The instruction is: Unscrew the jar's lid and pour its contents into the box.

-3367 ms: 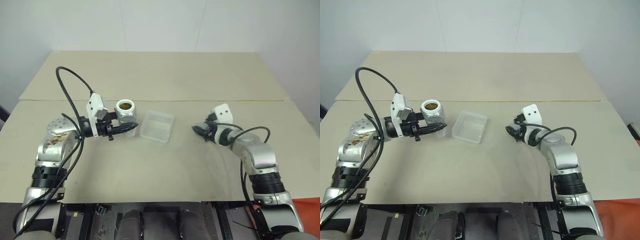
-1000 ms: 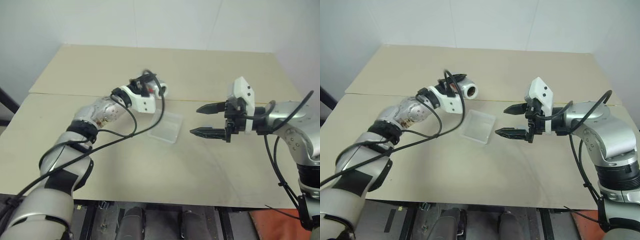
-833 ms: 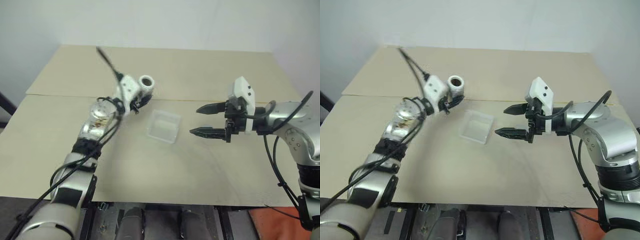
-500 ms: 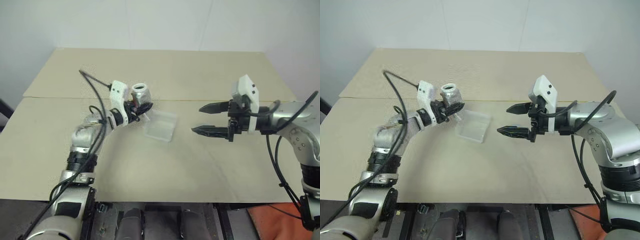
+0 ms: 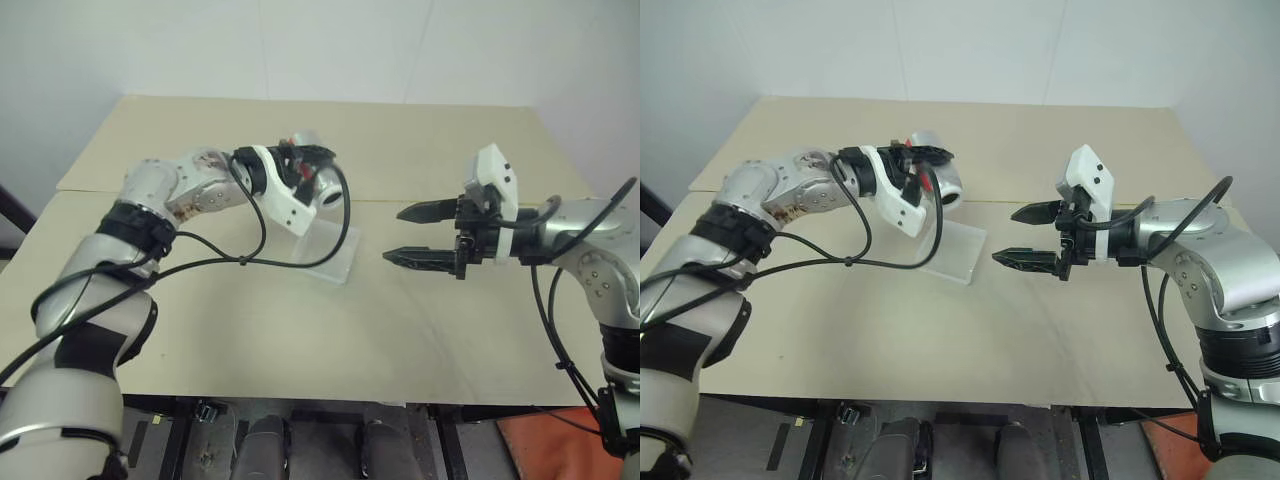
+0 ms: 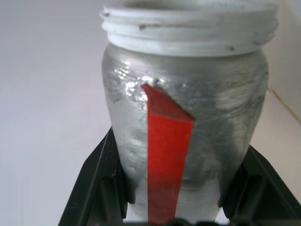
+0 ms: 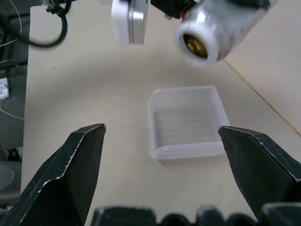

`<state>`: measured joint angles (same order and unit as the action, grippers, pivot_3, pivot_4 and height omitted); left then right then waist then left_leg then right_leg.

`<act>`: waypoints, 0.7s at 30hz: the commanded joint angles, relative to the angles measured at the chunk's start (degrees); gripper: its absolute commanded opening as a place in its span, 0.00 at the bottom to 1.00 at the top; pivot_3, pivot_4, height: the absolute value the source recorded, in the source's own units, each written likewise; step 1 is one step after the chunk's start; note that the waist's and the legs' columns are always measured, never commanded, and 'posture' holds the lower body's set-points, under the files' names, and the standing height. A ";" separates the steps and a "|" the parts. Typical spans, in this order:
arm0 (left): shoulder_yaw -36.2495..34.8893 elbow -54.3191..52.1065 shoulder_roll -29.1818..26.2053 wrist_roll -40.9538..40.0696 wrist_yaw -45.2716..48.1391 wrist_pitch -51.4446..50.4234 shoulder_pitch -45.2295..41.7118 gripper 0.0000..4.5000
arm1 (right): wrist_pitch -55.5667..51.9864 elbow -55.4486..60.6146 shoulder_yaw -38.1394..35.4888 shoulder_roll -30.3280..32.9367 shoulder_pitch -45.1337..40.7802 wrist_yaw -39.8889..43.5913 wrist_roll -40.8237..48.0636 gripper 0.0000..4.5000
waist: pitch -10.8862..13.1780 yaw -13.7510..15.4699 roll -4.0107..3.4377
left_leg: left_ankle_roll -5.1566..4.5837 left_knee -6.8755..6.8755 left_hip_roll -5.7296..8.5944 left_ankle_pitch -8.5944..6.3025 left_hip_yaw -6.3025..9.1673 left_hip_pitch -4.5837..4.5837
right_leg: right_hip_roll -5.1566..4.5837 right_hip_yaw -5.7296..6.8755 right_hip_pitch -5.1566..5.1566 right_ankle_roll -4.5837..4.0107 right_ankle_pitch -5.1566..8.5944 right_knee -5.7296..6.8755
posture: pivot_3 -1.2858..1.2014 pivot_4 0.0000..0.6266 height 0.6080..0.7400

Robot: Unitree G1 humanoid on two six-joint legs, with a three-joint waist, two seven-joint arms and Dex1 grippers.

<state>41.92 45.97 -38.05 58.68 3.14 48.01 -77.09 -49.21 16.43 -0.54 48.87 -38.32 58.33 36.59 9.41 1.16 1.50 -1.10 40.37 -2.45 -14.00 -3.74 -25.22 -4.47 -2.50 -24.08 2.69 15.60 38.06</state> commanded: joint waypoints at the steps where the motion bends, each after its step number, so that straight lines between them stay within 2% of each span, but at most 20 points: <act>1: 4.59 3.13 1.12 8.60 -4.54 -2.81 -2.12 0.45 | 0.75 1.84 -1.85 -0.22 -0.92 -0.70 0.84 0.99 | 0.00 -0.12 0.00 | 0.00 0.00 -0.01 0.00 -0.01 0.00 | 0.00 0.00 -0.01 0.00 0.00 0.00 | 0.52 0.24 1.00; 6: 9.33 6.02 3.81 15.52 -12.45 -4.44 -3.97 0.45 | 0.36 2.86 -2.73 -0.25 -0.50 -1.59 1.69 0.99 | 0.00 -0.18 0.01 | -0.01 0.00 -0.02 0.00 0.00 -0.05 | 0.00 0.01 -0.06 0.00 0.00 0.01 | 0.52 0.24 1.00; 11: 11.63 1.31 3.75 21.11 -16.51 -8.35 -4.81 0.45 | -0.02 3.64 -3.49 -0.19 0.05 -2.37 2.56 0.99 | 0.01 -0.08 0.01 | -0.01 0.00 -0.02 0.00 0.01 -0.08 | -0.01 0.01 -0.06 0.00 0.00 0.04 | 0.52 0.24 1.00; 16: 9.90 -1.71 4.77 22.14 -19.29 -14.09 -4.43 0.45 | 0.24 3.65 -2.93 -0.81 -0.06 -2.74 3.04 0.99 | 0.01 -0.13 0.01 | -0.01 0.01 -0.03 0.00 0.02 -0.06 | -0.01 0.01 -0.06 0.00 0.00 0.03 | 0.52 0.24 1.00; 21: 9.90 -4.10 3.34 22.03 -20.68 -14.11 -2.33 0.45 | 0.59 3.32 -2.57 -1.43 -0.44 -2.42 3.09 0.99 | 0.01 -0.22 0.01 | -0.01 0.01 -0.04 0.00 0.02 -0.07 | -0.01 0.01 -0.07 0.00 0.00 0.06 | 0.52 0.24 1.00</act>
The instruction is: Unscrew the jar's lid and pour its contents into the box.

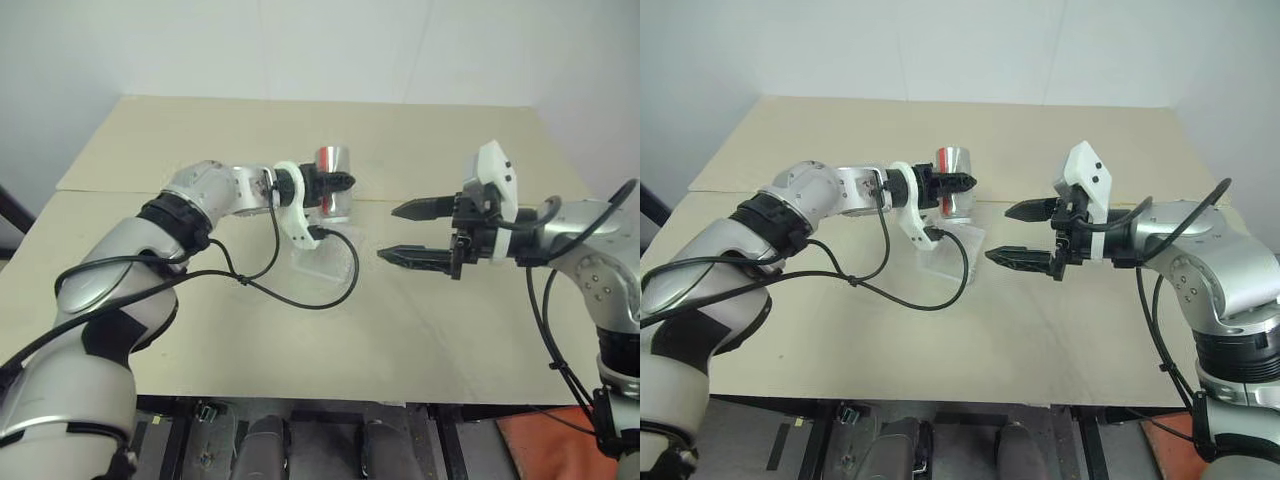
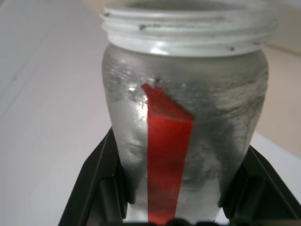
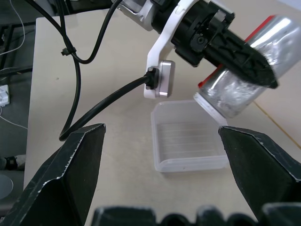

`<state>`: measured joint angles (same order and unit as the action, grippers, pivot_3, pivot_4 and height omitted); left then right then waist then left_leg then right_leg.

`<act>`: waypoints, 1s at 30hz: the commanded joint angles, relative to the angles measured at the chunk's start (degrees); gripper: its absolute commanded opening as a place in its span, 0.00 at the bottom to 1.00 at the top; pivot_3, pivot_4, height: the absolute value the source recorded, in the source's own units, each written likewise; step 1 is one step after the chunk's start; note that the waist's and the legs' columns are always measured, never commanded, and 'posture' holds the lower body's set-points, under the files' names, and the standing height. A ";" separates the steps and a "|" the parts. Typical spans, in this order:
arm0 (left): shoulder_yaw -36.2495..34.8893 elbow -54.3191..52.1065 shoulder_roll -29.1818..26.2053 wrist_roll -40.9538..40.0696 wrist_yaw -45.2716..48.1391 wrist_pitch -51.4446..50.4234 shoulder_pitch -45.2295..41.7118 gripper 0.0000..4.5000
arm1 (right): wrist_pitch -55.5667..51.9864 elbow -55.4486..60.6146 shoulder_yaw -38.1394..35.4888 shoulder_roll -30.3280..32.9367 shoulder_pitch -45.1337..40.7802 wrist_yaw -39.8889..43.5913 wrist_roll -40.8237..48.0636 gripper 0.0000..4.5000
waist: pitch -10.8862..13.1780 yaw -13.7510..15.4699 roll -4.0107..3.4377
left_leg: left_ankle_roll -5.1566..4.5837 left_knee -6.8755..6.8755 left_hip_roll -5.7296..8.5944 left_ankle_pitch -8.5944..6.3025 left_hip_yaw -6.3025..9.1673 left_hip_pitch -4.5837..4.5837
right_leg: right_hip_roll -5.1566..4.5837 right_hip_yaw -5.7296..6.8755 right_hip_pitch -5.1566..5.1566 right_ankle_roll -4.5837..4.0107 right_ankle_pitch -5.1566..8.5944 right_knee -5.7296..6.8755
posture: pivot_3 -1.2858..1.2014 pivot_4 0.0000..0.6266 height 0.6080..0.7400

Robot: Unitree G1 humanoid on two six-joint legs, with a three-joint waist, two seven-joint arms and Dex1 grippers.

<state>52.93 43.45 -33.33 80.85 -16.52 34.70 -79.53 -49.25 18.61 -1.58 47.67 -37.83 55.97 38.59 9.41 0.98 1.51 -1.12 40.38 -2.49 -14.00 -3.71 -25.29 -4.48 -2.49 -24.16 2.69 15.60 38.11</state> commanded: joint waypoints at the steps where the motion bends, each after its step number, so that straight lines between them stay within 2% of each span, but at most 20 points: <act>1: -1.18 -1.84 -1.88 -0.10 -1.52 -0.93 0.53 0.45 | 0.66 1.13 -1.38 -0.33 -1.00 -0.07 0.98 0.99 | 0.00 -0.16 0.00 | 0.00 0.00 0.00 0.00 0.00 0.00 | 0.00 0.00 0.00 0.00 0.00 0.00 | 0.52 0.24 1.00; 6: -3.29 -2.22 -2.85 -2.66 -0.72 -1.37 2.43 0.45 | 0.70 1.11 -0.92 -0.81 -0.91 0.11 0.87 0.99 | 0.00 -0.26 0.00 | 0.01 0.00 -0.01 0.01 0.00 0.02 | 0.01 -0.01 -0.01 0.00 0.00 0.01 | 0.52 0.24 1.00; 9: -6.65 -0.89 -2.79 -7.94 1.28 -0.25 3.97 0.45 | 0.64 0.77 -0.65 -1.02 -1.25 0.22 0.58 0.99 | 0.00 -0.15 0.00 | 0.00 0.01 0.00 0.00 -0.01 0.00 | -0.01 0.00 -0.01 0.00 0.00 0.03 | 0.52 0.24 1.00; 11: -11.35 1.61 -2.09 -17.15 6.89 2.11 5.69 0.45 | 0.65 0.59 -0.56 -1.00 -1.37 0.32 0.52 0.99 | 0.00 -0.14 0.00 | 0.00 0.00 -0.01 0.00 -0.01 0.00 | -0.01 0.01 -0.01 0.00 0.00 0.06 | 0.52 0.24 1.00; 12: -12.57 1.96 -2.19 -19.07 7.70 2.69 6.06 0.45 | 0.64 0.57 -0.57 -0.98 -1.36 0.33 0.54 0.99 | 0.00 -0.18 0.00 | 0.00 0.01 -0.02 0.00 -0.01 0.00 | -0.02 0.01 -0.01 0.00 0.00 0.05 | 0.52 0.24 1.00; 16: -25.12 5.14 -1.14 -41.59 24.75 1.41 10.68 0.45 | 0.32 0.34 -0.89 -0.72 -1.26 0.33 0.74 0.99 | -0.01 -0.30 -0.01 | 0.01 0.02 -0.05 0.01 -0.02 0.01 | 0.00 0.03 -0.01 0.00 0.00 0.03 | 0.52 0.24 1.00; 19: -34.72 0.74 1.82 -60.65 41.44 -8.54 16.42 0.45 | 0.70 -0.43 -0.90 -0.70 -1.53 0.45 0.41 0.99 | -0.01 -0.39 -0.02 | 0.01 0.03 -0.06 0.01 -0.03 0.04 | 0.01 0.02 0.00 -0.01 0.00 0.05 | 0.52 0.24 1.00; 21: -43.50 -7.72 5.15 -77.60 53.18 -26.85 21.34 0.45 | 0.88 -0.82 -0.85 -0.79 -1.87 0.39 0.26 0.99 | -0.02 -0.58 -0.03 | 0.02 0.02 -0.09 0.02 -0.04 0.04 | 0.01 0.02 0.03 -0.01 -0.01 0.11 | 0.52 0.24 1.00; 22: -47.06 -11.28 6.19 -83.71 56.11 -33.25 23.38 0.45 | 0.90 -0.88 -0.88 -0.84 -1.92 0.35 0.30 0.99 | -0.02 -0.62 -0.03 | 0.02 0.07 -0.12 0.02 -0.02 0.04 | 0.02 0.04 0.03 -0.01 -0.01 0.25 | 0.52 0.24 1.00; 25: -55.24 -19.54 8.70 -93.48 54.08 -48.37 28.91 0.45 | 0.87 -0.61 -1.04 -0.76 -1.56 0.31 0.44 0.99 | -0.02 -0.88 -0.03 | 0.01 0.13 -0.14 0.02 0.19 0.02 | 0.05 0.04 0.02 -0.01 0.00 0.39 | 0.52 0.24 1.00; 28: -57.11 -29.19 10.19 -95.91 51.46 -54.38 36.74 0.45 | 0.57 -0.26 -1.32 -0.87 -1.12 -0.11 0.69 0.99 | -0.02 -1.20 -0.03 | 0.00 0.16 -0.12 0.01 0.40 0.04 | 0.05 0.02 0.07 0.00 0.00 0.40 | 0.52 0.24 1.00; 30: -61.10 -32.84 13.58 -100.18 47.81 -56.92 39.60 0.45 | 0.48 -0.22 -1.43 -1.02 -1.02 -0.25 0.87 0.99 | -0.02 -1.22 -0.03 | -0.01 0.17 -0.10 0.00 0.41 0.10 | 0.03 -0.01 0.14 0.00 -0.01 0.42 | 0.52 0.24 1.00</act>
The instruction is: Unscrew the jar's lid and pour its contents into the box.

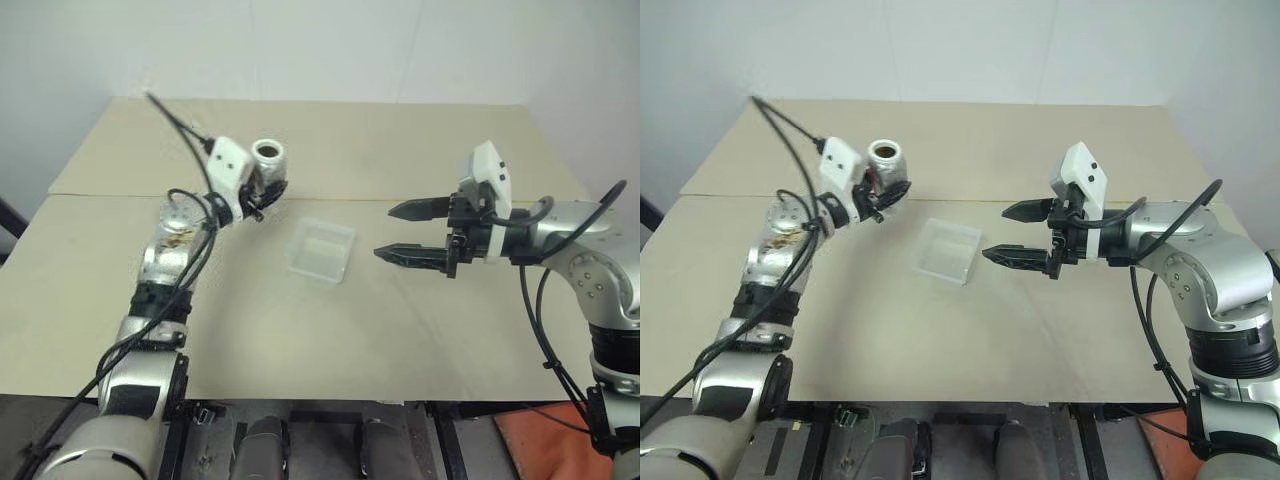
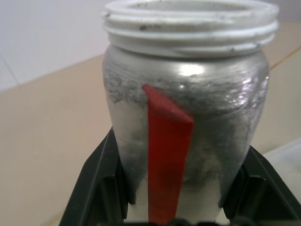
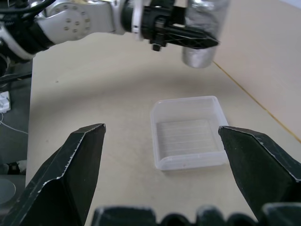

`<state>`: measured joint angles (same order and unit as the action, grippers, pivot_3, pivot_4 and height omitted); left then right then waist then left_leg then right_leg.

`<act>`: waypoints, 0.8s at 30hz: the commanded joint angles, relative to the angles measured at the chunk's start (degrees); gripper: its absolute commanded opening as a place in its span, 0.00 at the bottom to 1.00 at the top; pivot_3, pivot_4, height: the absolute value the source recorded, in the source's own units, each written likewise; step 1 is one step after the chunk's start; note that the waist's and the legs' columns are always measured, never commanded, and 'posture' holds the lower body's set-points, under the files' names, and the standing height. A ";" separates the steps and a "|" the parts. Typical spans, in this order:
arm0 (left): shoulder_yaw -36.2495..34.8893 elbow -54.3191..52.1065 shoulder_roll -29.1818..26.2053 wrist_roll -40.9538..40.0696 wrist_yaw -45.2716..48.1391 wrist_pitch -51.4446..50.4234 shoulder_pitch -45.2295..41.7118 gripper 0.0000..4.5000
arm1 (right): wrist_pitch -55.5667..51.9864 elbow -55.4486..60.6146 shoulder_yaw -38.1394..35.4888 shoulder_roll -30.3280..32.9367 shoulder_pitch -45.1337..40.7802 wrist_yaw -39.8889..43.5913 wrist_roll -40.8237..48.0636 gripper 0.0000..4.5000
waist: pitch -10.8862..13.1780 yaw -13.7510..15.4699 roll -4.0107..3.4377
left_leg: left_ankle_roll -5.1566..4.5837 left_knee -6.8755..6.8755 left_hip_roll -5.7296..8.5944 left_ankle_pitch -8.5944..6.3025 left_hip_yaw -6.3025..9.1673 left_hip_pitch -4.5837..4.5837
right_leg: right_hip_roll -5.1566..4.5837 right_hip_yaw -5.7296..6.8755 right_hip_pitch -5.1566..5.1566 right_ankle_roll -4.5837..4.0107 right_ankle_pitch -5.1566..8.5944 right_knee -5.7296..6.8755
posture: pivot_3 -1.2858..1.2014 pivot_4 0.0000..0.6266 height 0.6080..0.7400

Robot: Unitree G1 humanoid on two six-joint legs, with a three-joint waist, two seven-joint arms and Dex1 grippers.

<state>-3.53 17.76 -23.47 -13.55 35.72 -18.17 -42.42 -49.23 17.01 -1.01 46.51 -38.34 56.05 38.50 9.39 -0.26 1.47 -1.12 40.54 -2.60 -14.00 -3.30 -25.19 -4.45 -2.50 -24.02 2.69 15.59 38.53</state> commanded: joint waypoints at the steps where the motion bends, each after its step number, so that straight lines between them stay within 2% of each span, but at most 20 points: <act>1: -5.66 -7.94 4.72 -6.32 -5.95 -4.60 3.56 0.45 | 0.47 1.36 -2.02 0.13 -0.54 -0.34 0.96 0.99 | 0.00 0.15 0.00 | 0.00 0.01 0.00 0.00 0.01 0.00 | 0.00 0.00 0.00 0.00 0.00 0.00 | 0.52 0.24 1.00; 6: -6.00 -10.53 6.69 -6.42 -8.34 -5.15 8.30 0.45 | 0.46 1.29 -1.88 0.08 -0.67 -0.28 0.95 0.99 | 0.00 0.46 0.00 | 0.00 0.09 0.02 0.00 0.06 0.03 | 0.00 0.01 0.00 -0.01 0.00 -0.14 | 0.52 0.24 1.00; 10: -5.21 -9.19 6.50 -3.72 -9.82 -2.55 7.86 0.45 | 0.43 1.11 -1.76 0.20 -1.14 -0.02 0.92 0.99 | 0.00 0.73 0.00 | 0.02 0.11 0.04 0.01 0.07 0.05 | 0.00 0.01 0.01 -0.03 -0.02 -0.09 | 0.52 0.24 1.00; 13: 1.26 -1.99 0.47 7.22 -7.33 11.28 1.60 0.45 | 0.83 0.70 -1.45 0.28 -1.75 0.41 0.59 0.99 | 0.01 0.89 0.01 | 0.04 0.12 0.07 0.04 -0.01 0.06 | 0.02 0.02 -0.01 -0.05 -0.03 -0.07 | 0.52 0.24 1.00; 17: 18.13 11.33 -11.42 33.16 -10.59 39.63 -12.33 0.45 | 1.56 0.40 -1.07 -0.05 -1.99 0.34 -0.05 0.99 | 0.01 1.15 0.02 | 0.05 0.08 0.10 0.08 -0.23 0.04 | 0.03 0.06 0.03 -0.09 -0.10 -0.21 | 0.52 0.24 1.00; 20: 25.32 18.05 -13.66 42.63 -13.18 51.34 -19.84 0.45 | 1.73 0.46 -0.83 -0.30 -1.92 0.11 -0.25 0.99 | -0.02 1.43 -0.04 | -0.01 0.01 0.13 0.04 -0.33 0.03 | -0.01 0.06 0.15 -0.03 -0.15 -0.52 | 0.52 0.24 1.00; 24: 37.87 23.20 -13.42 63.11 -23.28 58.53 -28.56 0.45 | 1.70 0.87 -0.64 -0.66 -2.02 -0.44 -0.53 0.99 | -0.03 1.70 -0.05 | -0.12 0.01 0.10 -0.03 -0.41 -0.02 | 0.00 0.07 0.18 -0.02 -0.14 -0.53 | 0.52 0.24 1.00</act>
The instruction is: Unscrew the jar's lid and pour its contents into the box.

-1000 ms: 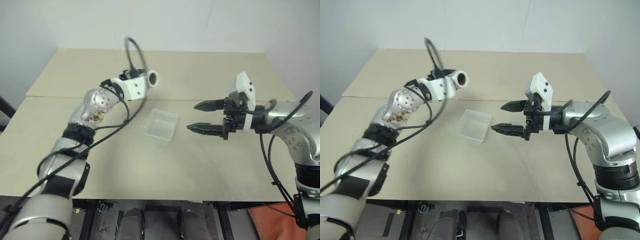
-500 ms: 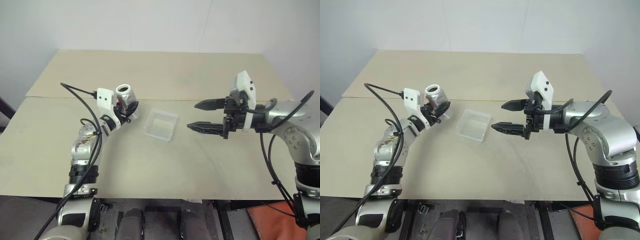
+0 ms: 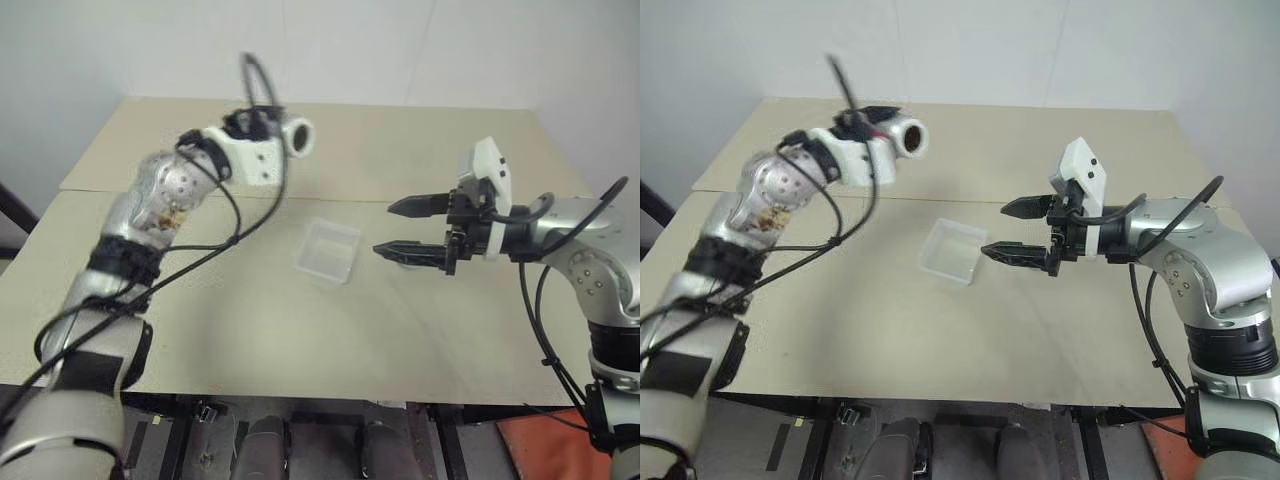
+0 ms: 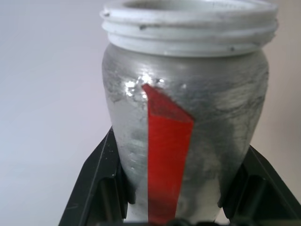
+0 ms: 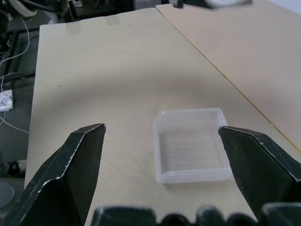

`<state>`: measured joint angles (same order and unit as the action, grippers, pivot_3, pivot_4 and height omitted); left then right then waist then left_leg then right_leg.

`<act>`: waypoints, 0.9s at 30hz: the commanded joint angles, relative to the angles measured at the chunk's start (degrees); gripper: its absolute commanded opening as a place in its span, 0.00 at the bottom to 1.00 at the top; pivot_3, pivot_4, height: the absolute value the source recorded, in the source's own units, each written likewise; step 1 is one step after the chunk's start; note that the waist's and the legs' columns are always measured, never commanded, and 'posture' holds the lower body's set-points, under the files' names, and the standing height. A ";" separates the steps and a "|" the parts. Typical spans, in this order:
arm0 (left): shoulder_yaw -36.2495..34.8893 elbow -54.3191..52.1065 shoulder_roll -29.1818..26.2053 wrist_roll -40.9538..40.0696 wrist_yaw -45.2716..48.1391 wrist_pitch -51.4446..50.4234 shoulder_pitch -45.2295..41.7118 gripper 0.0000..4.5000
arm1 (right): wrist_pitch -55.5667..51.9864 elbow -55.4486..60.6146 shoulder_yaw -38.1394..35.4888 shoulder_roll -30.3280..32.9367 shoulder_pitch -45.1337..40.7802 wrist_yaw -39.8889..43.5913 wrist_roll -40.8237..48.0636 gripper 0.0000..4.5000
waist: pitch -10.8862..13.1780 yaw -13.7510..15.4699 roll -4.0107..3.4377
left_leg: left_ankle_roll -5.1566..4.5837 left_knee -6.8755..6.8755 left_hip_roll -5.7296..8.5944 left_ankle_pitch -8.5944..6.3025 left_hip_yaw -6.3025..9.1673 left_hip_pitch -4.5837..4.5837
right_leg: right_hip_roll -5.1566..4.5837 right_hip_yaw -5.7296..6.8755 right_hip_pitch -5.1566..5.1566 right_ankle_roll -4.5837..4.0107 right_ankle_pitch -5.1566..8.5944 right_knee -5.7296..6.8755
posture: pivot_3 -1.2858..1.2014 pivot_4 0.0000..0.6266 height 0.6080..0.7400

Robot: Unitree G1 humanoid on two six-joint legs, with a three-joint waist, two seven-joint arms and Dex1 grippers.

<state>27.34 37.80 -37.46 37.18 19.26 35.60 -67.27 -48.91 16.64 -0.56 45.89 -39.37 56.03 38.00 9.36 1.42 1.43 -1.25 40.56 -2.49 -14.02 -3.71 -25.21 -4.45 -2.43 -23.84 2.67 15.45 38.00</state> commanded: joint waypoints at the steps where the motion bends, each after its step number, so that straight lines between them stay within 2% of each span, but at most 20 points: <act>1: 9.19 4.97 1.04 15.41 -8.33 5.02 -5.12 0.45 | 1.20 1.51 -1.24 -0.08 -1.07 -0.48 0.10 0.99 | 0.00 0.02 0.00 | 0.00 -0.02 0.00 0.00 -0.05 -0.05 | 0.00 -0.03 -0.10 0.01 -0.01 0.01 | 0.52 0.24 1.00; 5: 19.11 10.57 4.81 30.93 -20.91 -0.71 -10.67 0.45 | 0.02 2.91 -2.51 -0.23 -1.27 -0.93 1.63 0.99 | 0.02 -0.23 0.02 | 0.01 -0.02 -0.02 0.01 -0.08 -0.18 | 0.02 -0.05 -0.32 0.01 0.00 0.02 | 0.52 0.24 1.00; 8: 25.38 12.29 7.73 39.54 -30.09 -4.20 -12.82 0.45 | -0.78 3.65 -3.10 -0.28 -1.30 -1.63 2.72 0.99 | 0.02 -0.22 0.03 | 0.01 -0.03 -0.03 0.01 -0.06 -0.20 | 0.01 -0.05 -0.32 0.02 0.00 0.02 | 0.52 0.24 1.00; 10: 28.19 13.90 8.80 42.42 -32.67 -4.18 -13.54 0.45 | -1.42 4.34 -3.67 -0.22 -1.31 -2.04 3.90 0.99 | 0.02 -0.17 0.03 | 0.00 -0.03 -0.01 0.01 -0.05 -0.22 | 0.00 -0.05 -0.31 0.02 0.00 0.03 | 0.52 0.24 1.00; 14: 29.12 15.12 9.71 43.94 -37.51 -5.34 -15.48 0.45 | -2.06 5.07 -4.46 -0.05 -0.74 -3.10 5.12 0.99 | 0.02 -0.35 0.04 | 0.00 -0.03 -0.03 0.01 -0.05 -0.23 | 0.00 -0.05 -0.37 0.02 0.00 0.06 | 0.52 0.24 1.00; 19: 30.95 11.64 7.00 46.00 -38.65 -2.86 -14.92 0.45 | -1.79 4.99 -4.25 -0.28 -0.44 -3.44 5.32 0.99 | 0.02 -0.58 0.04 | 0.00 -0.03 -0.03 0.01 -0.04 -0.23 | -0.01 -0.06 -0.36 0.02 0.00 0.07 | 0.52 0.24 1.00; 27: 26.67 11.57 5.03 39.88 -34.12 0.14 -13.22 0.45 | -1.22 4.01 -2.96 -0.90 -1.06 -3.07 4.63 0.99 | 0.02 -0.49 0.03 | 0.00 -0.03 -0.02 0.01 -0.04 -0.23 | -0.02 -0.04 -0.34 0.02 0.00 0.07 | 0.52 0.24 1.00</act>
<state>56.39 49.94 -31.55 79.65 -15.83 34.85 -80.38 -50.69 19.92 -2.70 44.79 -39.49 52.72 41.95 9.39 0.93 1.46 -1.24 40.52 -2.52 -14.02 -3.75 -25.44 -4.47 -2.48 -24.19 2.69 15.45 38.08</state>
